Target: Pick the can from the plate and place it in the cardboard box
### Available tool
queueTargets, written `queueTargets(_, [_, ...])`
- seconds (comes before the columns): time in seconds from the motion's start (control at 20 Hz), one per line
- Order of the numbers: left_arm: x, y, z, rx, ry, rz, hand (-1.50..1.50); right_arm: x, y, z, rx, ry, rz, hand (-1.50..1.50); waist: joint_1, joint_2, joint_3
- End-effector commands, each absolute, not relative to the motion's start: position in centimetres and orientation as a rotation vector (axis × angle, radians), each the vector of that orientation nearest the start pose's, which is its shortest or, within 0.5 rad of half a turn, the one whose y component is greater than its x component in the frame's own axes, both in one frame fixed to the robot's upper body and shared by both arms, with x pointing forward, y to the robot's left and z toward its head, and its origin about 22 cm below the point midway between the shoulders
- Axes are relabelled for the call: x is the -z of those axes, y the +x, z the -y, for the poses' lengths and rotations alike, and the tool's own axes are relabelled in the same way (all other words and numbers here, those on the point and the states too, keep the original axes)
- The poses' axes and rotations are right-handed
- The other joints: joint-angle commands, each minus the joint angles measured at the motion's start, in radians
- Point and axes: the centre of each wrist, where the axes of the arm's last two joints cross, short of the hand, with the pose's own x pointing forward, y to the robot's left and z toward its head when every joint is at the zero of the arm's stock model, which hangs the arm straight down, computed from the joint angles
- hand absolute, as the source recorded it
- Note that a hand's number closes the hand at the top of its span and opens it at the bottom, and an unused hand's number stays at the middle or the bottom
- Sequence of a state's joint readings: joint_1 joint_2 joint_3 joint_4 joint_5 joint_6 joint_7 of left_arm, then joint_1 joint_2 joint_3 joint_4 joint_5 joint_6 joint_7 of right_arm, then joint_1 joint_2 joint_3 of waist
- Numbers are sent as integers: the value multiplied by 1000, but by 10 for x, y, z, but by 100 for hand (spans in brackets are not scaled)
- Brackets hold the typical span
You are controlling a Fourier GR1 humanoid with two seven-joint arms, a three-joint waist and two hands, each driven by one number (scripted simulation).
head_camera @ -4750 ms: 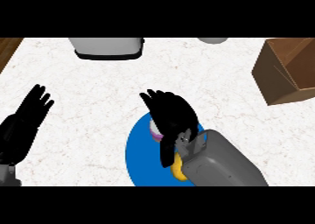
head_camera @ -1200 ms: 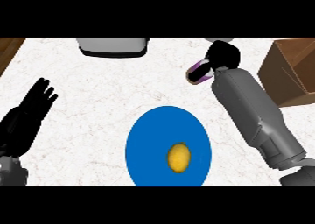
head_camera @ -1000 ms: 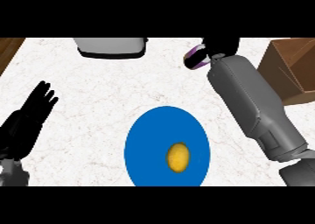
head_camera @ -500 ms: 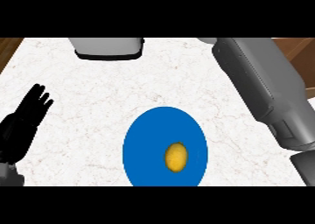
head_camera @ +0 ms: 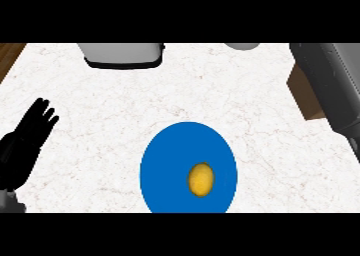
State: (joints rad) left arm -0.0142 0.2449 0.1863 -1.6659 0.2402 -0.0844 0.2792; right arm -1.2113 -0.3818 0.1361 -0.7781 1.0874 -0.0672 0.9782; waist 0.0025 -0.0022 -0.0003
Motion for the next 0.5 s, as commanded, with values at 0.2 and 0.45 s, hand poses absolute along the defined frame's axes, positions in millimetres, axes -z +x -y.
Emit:
queueTargets(0.2, [-56, 249, -313, -35, 45, 1435, 0, -229, 450, 237, -439, -1604, 966, 150, 3, 3, 0])
queueTargets(0.45, [-46, 248, -307, -29, 50, 1438, 0, -197, 452, 267, -407, -1580, 984, 150, 7, 6, 0])
